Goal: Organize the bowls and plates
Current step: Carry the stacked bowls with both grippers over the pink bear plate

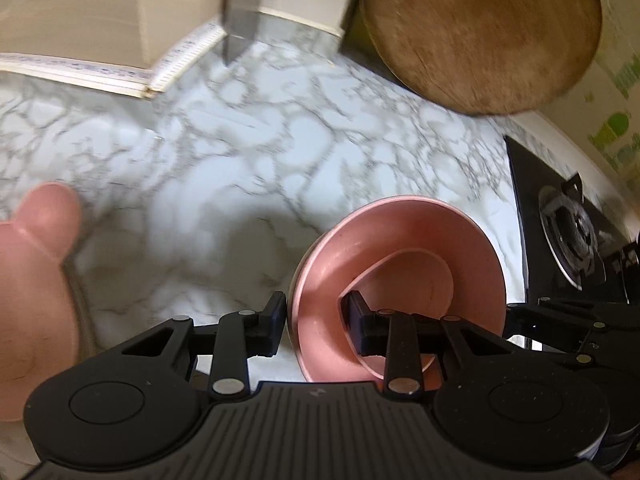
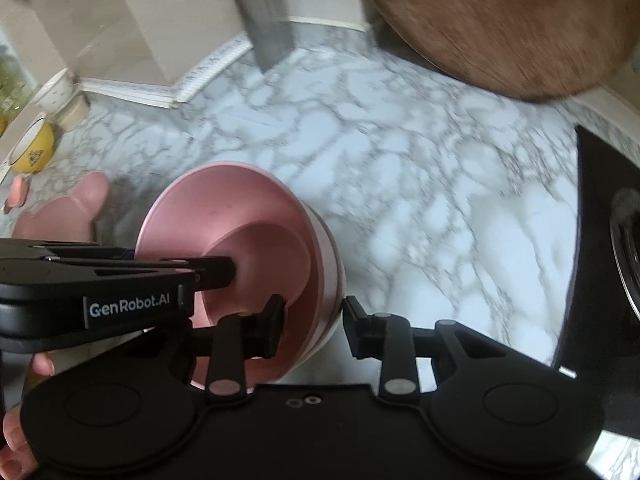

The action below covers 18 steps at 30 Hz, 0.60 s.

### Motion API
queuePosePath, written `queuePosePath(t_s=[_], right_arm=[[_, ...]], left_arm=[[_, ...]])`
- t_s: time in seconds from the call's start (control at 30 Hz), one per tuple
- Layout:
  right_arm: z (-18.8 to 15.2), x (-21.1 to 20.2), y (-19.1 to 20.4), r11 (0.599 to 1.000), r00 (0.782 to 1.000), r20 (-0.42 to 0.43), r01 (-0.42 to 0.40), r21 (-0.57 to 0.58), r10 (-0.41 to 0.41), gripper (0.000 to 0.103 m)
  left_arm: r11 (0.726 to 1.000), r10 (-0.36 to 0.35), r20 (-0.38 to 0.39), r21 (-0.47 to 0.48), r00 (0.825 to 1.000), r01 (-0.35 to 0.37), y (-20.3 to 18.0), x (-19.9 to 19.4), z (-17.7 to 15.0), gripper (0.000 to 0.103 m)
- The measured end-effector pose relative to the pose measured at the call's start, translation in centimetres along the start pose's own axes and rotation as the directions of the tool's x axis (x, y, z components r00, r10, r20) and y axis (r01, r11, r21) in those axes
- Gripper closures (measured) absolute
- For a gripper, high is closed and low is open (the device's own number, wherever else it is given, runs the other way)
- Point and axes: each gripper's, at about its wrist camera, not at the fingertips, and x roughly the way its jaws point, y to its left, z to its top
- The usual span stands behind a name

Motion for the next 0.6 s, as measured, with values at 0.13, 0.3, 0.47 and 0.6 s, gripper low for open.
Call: queuePosePath(t_s=[0.13, 0.3, 0.47, 0.6], right_arm=[[1.1, -0.5, 2.0, 0.999, 1.000, 0.014, -0.026, -0.043, 0.026, 0.072], [2.3, -1.0, 4.8, 0.993, 0.998, 0.022, -0.055, -0.102, 0.058, 0.072], [3.3, -1.3, 7.6, 0.983, 0.995, 0.030, -0.084, -0.161, 0.090, 0.072], [4.0, -1.4, 9.7, 0.973, 0.993, 0.031, -0.104, -0.204, 0.113, 0.072]], left_arm=[[0.999, 0.022, 0.027, -0.029, 0.999, -0.021, 1.8, -1.9, 0.3, 0.071], [0.996, 0.054, 0.055, -0.074, 0.997, -0.050, 4.1, -4.0, 0.5, 0.071], [0.991, 0.093, 0.083, -0.108, 0.992, -0.084, 6.2, -6.0, 0.6, 0.071], [0.984, 0.119, 0.095, -0.141, 0.988, -0.105, 8.0, -7.2, 0.4, 0.071]])
